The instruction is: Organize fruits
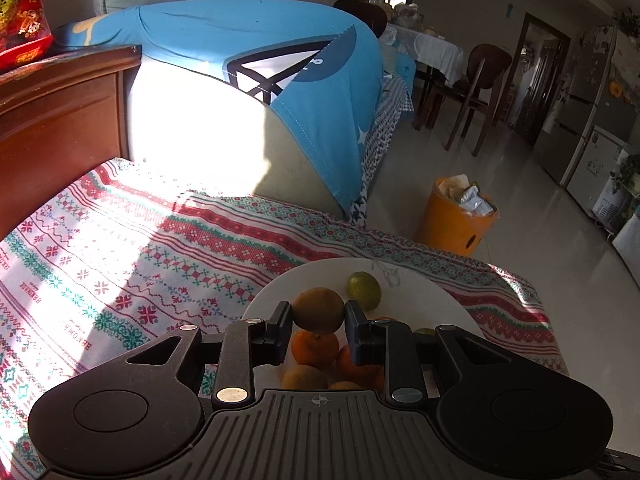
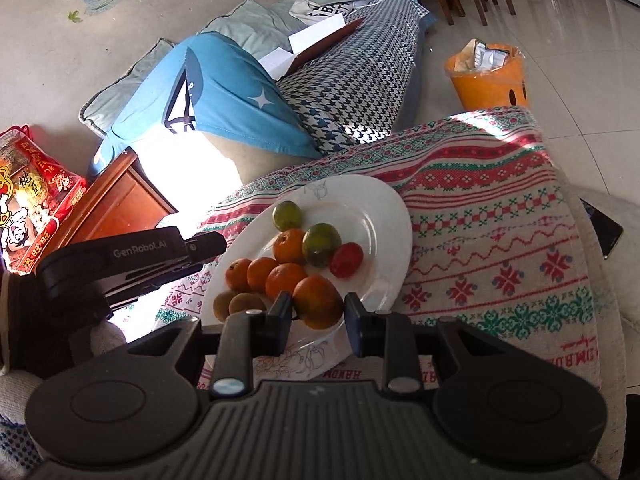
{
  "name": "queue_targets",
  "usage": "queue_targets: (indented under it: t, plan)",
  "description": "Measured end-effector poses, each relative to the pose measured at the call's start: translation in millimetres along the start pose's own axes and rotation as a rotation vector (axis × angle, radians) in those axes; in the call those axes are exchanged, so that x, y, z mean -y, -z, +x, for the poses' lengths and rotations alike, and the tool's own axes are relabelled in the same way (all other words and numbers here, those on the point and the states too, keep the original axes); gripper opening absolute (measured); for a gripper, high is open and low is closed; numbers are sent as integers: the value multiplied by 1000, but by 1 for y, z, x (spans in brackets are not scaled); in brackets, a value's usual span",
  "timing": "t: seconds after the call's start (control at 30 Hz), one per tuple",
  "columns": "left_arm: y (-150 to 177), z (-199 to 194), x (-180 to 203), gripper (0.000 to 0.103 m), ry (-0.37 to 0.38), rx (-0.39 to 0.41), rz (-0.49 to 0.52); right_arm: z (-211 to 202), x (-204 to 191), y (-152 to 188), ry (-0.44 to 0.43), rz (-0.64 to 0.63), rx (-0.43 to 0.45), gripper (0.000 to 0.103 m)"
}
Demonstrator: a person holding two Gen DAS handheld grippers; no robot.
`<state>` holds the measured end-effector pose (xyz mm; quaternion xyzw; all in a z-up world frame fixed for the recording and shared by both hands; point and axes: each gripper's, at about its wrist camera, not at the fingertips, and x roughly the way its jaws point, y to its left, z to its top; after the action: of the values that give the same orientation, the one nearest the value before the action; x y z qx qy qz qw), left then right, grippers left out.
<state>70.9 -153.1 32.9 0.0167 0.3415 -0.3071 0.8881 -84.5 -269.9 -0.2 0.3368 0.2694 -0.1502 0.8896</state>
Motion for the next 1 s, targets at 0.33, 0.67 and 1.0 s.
queue_targets:
  t: [0.33,0.67,1.0]
  plan:
    - [0,8,5,33,2,-17,6,-3,-2,-2,-3,-4,12,31]
    - [-10,-21,9,48,-42,-27,5,-17,-10,-10,13,-47,21,37]
    - [-1,-53,5,64,-114,-94,-31,-26,-27,-19,67,-139,-46,45]
